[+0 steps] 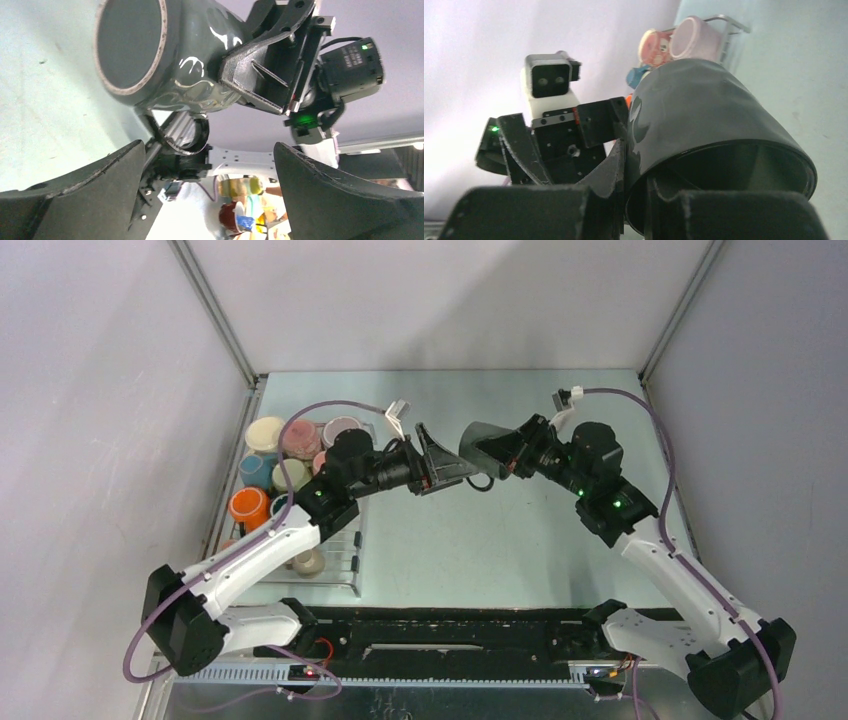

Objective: Unload the cups from the dish rack
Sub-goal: Place the cup at the center of the board.

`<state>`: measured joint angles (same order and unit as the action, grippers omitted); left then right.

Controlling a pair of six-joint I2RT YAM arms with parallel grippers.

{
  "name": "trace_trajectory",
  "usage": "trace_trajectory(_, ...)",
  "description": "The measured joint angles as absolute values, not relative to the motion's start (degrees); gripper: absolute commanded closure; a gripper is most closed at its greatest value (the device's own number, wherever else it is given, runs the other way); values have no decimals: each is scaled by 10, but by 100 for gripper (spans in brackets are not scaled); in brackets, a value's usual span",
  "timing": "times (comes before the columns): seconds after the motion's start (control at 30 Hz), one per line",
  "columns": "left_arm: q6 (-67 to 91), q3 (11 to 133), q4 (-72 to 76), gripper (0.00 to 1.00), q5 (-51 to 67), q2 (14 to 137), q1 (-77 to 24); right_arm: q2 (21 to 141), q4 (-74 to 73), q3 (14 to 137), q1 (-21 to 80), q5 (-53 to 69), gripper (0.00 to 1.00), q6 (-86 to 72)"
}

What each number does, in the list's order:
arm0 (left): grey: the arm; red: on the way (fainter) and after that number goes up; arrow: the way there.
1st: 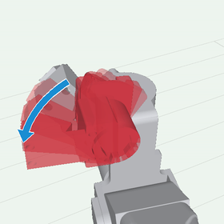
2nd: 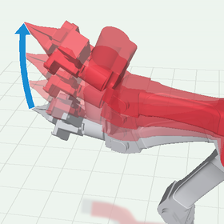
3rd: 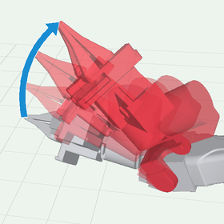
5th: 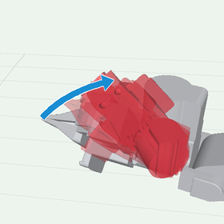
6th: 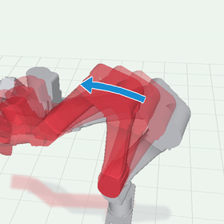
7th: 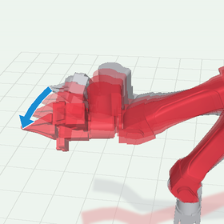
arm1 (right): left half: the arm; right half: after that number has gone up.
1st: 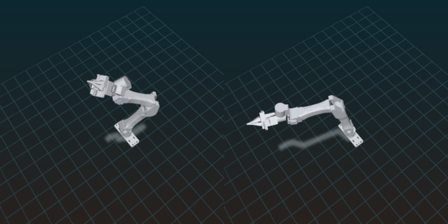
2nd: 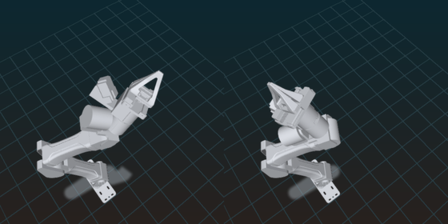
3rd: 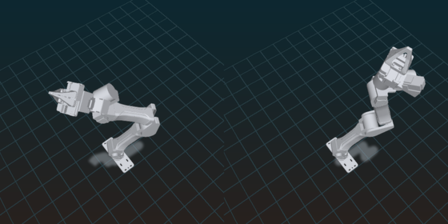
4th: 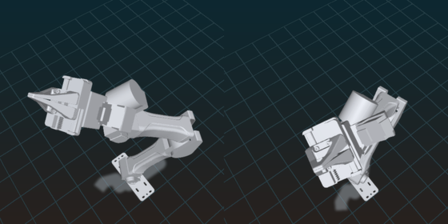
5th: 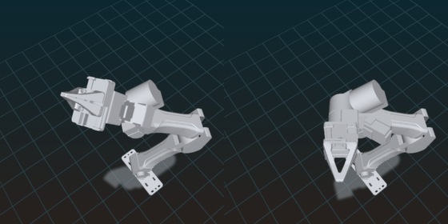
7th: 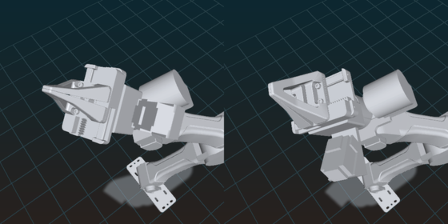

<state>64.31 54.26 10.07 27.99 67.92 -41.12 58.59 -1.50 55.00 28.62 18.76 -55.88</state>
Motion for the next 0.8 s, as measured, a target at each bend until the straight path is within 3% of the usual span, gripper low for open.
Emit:
trace_trajectory(0.43, 483, 547, -105, 0, 206, 620, -411, 588, -261, 627, 261, 67, 100, -435)
trace_trajectory(0.8, 361, 593, -246, 0, 149, 591, -411, 766, -436, 736, 125, -39, 100, -334)
